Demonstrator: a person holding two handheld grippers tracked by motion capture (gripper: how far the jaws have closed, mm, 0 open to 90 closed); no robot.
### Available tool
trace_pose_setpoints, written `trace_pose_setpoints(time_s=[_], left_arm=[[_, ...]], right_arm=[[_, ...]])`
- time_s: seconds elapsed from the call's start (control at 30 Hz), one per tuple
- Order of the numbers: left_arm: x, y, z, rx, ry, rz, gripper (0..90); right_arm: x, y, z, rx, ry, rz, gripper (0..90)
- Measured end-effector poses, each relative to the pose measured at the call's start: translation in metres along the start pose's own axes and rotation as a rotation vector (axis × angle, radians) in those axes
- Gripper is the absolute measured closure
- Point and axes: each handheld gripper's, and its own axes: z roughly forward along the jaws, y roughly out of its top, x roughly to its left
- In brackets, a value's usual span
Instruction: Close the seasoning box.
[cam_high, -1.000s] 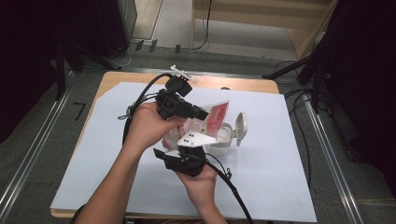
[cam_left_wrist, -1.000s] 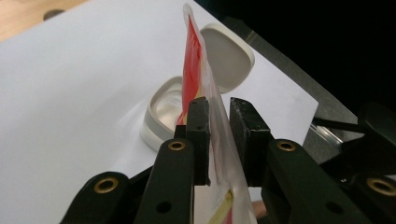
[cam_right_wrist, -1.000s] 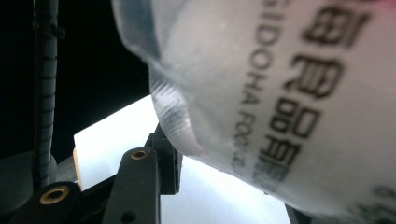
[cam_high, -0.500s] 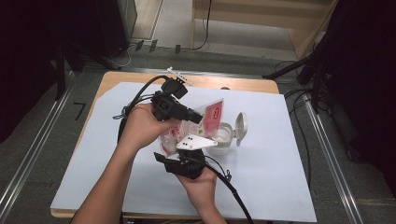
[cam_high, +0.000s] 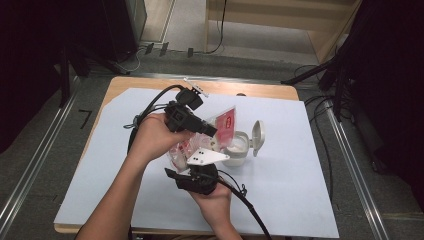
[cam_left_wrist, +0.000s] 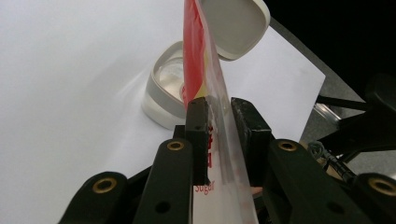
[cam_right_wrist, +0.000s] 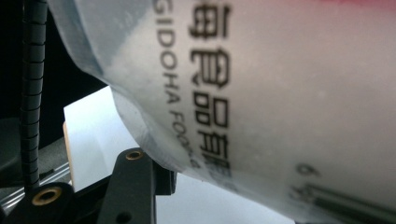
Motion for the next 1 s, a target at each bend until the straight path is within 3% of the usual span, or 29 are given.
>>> trace_pose_setpoints(time_s=[0.17, 0.5, 0.73, 1.0], left_arm=[[0.002, -0.003, -0.001, -0.006, -0.002, -0.018, 80.7], [0.007, -0.010, -0.013, -0.039, 0.033, -0.018, 85.6], [0.007, -0.013, -0.026, -0.097, 0.035, -0.023, 85.5], [0.005, -0.020, -0.042, -0.170, 0.046, -0.005, 85.2]], right_arm=[[0.000, -0.001, 0.001, 0.005, -0.003, -0.005, 56.7], [-0.001, -0.003, 0.002, -0.005, -0.018, -0.018, 57.6], [-0.003, -0.001, -0.002, -0.033, -0.042, -0.023, 57.6], [-0.010, -0.001, -0.006, -0.049, -0.060, 0.003, 57.6]])
